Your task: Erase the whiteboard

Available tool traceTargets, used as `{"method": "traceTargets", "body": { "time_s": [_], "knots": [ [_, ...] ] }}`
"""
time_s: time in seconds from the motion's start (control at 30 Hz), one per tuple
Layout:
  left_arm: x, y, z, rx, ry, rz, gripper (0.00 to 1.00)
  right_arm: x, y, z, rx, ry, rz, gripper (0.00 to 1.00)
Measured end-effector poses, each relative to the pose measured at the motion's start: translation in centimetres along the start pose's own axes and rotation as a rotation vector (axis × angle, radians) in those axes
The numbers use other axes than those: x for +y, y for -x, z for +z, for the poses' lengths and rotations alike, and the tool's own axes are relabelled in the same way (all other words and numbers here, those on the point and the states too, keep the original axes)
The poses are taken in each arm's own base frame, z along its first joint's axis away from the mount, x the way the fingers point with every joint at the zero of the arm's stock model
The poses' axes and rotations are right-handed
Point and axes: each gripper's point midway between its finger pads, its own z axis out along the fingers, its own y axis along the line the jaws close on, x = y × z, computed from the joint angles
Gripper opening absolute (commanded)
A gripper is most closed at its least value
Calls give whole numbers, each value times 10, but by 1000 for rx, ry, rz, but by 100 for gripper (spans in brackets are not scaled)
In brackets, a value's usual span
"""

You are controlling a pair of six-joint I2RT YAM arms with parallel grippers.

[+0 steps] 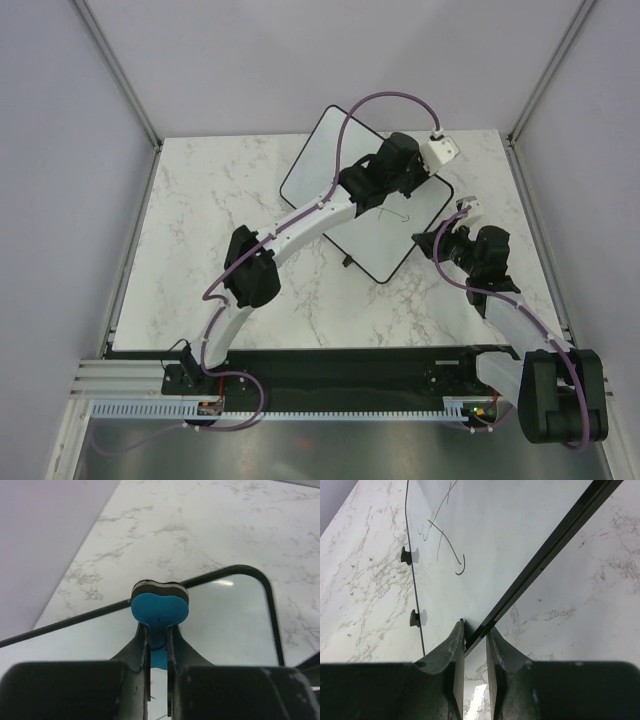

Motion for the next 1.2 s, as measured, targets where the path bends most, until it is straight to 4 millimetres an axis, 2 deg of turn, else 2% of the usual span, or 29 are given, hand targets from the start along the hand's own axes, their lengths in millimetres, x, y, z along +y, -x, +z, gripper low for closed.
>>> {"method": "traceTargets", "body": {
  "time_s": [0.17,0.3,0.47,0.67,0.77,0.83,0.93,1.2],
  "knots": [
    [40,0,-2,-8,105,-18,2,1,0,0,-1,1,-1,0],
    [44,-3,-2,-1,115,-25,2,1,0,0,-1,2,-1,0],
    [20,3,-1,-12,53,-36,2,1,0,0,-1,2,-1,0],
    [-34,24,-4,-40,-64,-23,2,1,0,0,-1,2,-1,0],
    [-52,31,-4,-53,-94,-14,2,1,0,0,-1,2,-1,0],
    [-57,32,-3,-54,-99,-10,2,1,0,0,-1,2,-1,0],
    [-50,25,2,-40,-73,-9,2,1,0,0,-1,2,-1,0],
    [-3,5,12,-12,43,-18,2,-1,-1,-1,2,-11,2,0]
  ]
}}
